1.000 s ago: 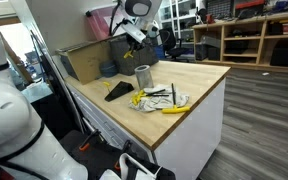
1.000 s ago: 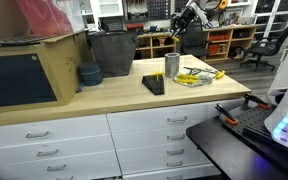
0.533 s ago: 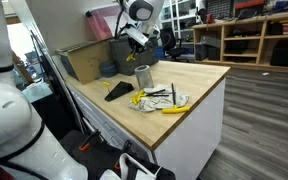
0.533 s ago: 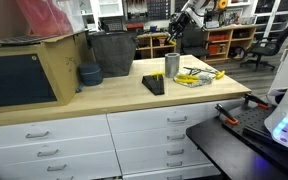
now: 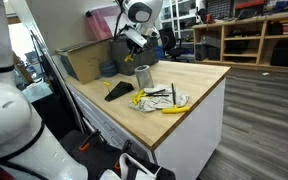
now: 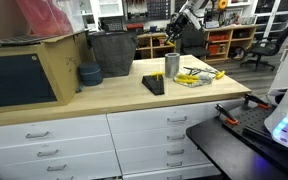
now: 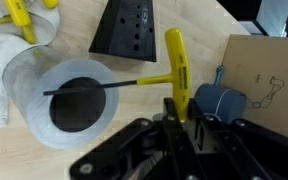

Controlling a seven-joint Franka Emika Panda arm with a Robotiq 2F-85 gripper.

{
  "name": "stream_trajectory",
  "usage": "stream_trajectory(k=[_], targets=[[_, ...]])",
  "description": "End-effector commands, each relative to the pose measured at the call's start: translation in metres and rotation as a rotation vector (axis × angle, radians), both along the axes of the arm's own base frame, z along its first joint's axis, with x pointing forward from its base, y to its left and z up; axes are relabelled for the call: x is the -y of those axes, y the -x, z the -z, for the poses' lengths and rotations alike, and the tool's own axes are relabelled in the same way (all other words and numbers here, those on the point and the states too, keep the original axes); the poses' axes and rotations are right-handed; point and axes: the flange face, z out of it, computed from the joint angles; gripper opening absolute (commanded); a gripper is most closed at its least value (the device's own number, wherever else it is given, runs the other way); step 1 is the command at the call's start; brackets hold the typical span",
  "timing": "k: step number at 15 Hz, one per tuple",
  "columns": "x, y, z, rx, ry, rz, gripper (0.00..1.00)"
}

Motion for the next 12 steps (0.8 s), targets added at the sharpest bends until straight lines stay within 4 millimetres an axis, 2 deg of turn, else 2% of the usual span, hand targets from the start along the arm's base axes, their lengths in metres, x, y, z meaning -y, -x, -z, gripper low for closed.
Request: stream_trajectory(k=[1, 4, 7, 9, 12], targets=[[-0.014, -0.010, 0.001, 0.038, -0.075, -0.024, 0.04], [-0.012, -0.018, 0.006, 0.067, -0.100, -0.035, 0.04], [0.004, -0.025, 0.010, 0.088, -0.102, -0.030, 0.04], [0.015, -0.030, 0.018, 0.091, -0.116, -0.029, 0.04], [0.019, -0.033, 0.039, 0.077, -0.184, -0.039, 0.04]])
